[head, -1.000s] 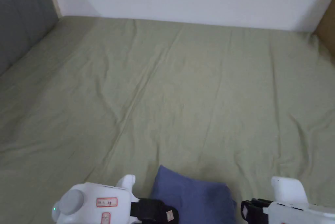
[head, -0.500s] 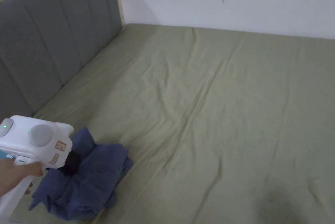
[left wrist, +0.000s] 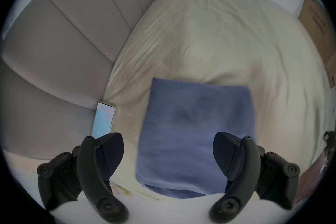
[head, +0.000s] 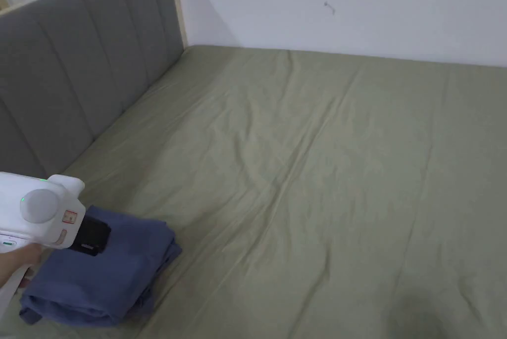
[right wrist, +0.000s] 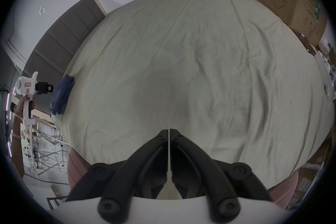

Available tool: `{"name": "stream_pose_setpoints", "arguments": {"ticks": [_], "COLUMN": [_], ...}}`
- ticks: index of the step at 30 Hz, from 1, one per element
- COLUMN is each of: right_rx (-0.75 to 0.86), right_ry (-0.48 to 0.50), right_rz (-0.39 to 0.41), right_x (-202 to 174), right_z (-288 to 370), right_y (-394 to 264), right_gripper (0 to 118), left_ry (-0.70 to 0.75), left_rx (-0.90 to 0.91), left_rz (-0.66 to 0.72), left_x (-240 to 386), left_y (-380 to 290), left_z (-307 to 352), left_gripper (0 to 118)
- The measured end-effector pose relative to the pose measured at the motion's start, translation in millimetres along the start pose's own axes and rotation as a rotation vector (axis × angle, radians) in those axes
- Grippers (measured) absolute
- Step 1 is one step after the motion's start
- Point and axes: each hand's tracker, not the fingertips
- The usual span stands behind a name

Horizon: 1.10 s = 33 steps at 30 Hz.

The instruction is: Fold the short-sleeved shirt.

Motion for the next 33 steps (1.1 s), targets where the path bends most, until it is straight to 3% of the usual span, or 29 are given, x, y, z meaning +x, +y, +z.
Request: {"name": "stream_pose_setpoints", "arguments": {"ticks": [1, 2, 3, 4, 5, 8, 11, 18, 23, 27, 31, 33], "right_rx": [0.004, 0.010, 0.015, 0.021, 0.030, 0.062, 0.096, 0.311, 0.554, 0.727, 0.858, 0.926], "right_ry": [0.004, 0.011, 0.017, 0.022, 0.029, 0.038, 0.050, 0.071, -0.035, -0.092, -0.213, -0.219], "right_rz": [-0.008, -0.011, -0.015, -0.015, -0.012, -0.014, -0.020, -0.019, 0.066, 0.079, 0.130, 0.133], "right_x": [0.9, 3.0, 3.7, 4.0, 4.5, 7.5, 10.6, 19.2, -5.0, -8.4, -14.3, -16.2], "right_z": [1.7, 2.9, 5.3, 8.1, 11.0, 22.0, 35.5, 89.2, 152.1, 187.3, 206.4, 217.0], "right_y": [-0.8, -1.7, -2.5, -3.4, -4.3, -7.3, -9.9, -15.9, -19.6, -22.3, -28.0, -34.0], "right_gripper": [1, 1, 1, 1, 1, 1, 1, 1, 1, 1, 1, 1], "left_ry": [-0.033, -0.080, -0.136, -0.165, -0.173, -0.190, -0.242, -0.224, -0.284, -0.294, -0.311, -0.298], "left_rx": [0.011, 0.009, 0.025, 0.066, 0.084, 0.141, 0.254, 0.578, 0.780, 0.903, 0.975, 1.019], "left_rz": [0.014, 0.029, 0.034, 0.025, -0.002, -0.069, -0.040, -0.072, -0.058, -0.076, -0.011, -0.009], "left_x": [5.8, 12.7, 23.4, 32.3, 45.8, 86.8, 124.1, 210.5, 264.8, 297.9, 314.9, 321.8], "left_y": [-3.4, -6.8, -11.5, -17.8, -23.7, -43.0, -61.1, -103.3, -131.8, -145.6, -155.8, -160.2], "left_z": [8.3, 16.0, 25.8, 31.6, 39.4, 61.6, 93.5, 179.0, 236.0, 268.9, 287.3, 295.4], "left_gripper": [98, 80, 41, 12, 3, 0, 0, 0, 0, 0, 0, 0]}}
